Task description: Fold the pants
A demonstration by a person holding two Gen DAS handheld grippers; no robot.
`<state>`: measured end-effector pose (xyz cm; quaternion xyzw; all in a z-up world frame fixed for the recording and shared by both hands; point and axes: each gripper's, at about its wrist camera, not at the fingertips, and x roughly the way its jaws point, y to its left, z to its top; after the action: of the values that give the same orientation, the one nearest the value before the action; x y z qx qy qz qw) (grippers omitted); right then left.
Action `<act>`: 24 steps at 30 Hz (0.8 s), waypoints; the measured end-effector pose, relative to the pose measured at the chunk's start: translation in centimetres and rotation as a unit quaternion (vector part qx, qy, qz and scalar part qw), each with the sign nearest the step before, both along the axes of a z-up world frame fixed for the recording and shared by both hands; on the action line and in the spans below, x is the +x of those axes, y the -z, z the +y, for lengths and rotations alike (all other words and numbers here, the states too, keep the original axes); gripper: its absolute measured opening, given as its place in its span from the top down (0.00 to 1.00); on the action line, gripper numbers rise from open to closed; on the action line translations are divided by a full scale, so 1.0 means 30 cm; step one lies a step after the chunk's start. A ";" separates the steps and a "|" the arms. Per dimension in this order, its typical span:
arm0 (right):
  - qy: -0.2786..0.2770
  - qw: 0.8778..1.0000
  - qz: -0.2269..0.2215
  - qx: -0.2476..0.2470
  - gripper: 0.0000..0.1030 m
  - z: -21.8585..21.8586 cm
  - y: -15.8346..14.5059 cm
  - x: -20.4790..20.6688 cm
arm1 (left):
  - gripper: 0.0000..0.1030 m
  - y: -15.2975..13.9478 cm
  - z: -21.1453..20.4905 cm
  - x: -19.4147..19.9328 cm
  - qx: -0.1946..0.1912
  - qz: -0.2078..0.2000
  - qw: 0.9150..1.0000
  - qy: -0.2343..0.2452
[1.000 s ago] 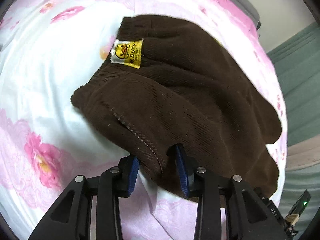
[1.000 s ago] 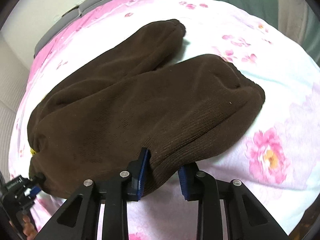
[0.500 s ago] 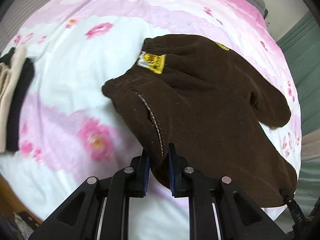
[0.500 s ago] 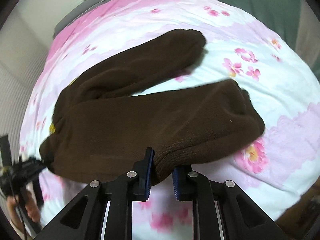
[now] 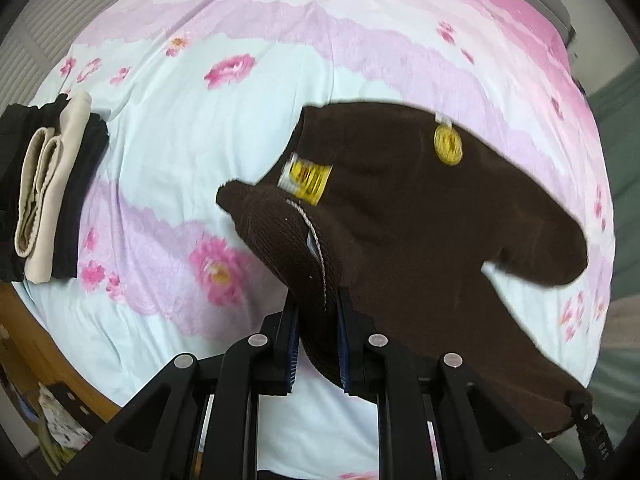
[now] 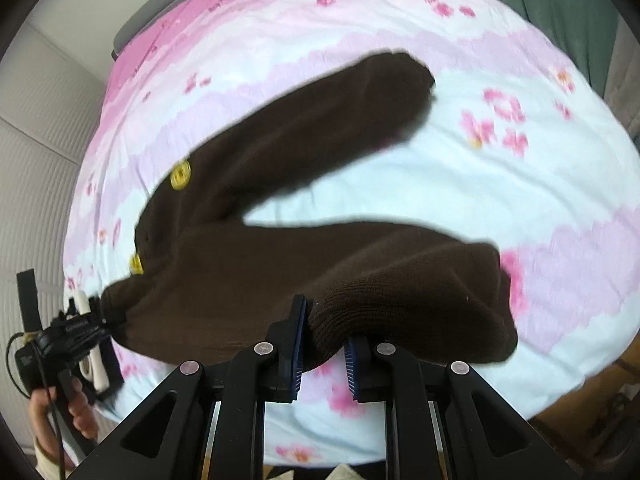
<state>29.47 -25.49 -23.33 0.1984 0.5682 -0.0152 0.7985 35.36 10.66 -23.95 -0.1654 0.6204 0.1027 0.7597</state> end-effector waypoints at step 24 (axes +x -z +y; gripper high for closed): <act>0.013 1.000 0.008 -0.018 0.83 -0.067 0.128 0.885 | 0.78 0.154 -0.088 0.715 0.020 0.044 0.999 -0.015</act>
<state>56.01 -27.51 -27.17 0.1913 0.5714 -0.0369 0.7972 56.81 8.03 -28.57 -0.1552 0.6487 0.1339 0.7329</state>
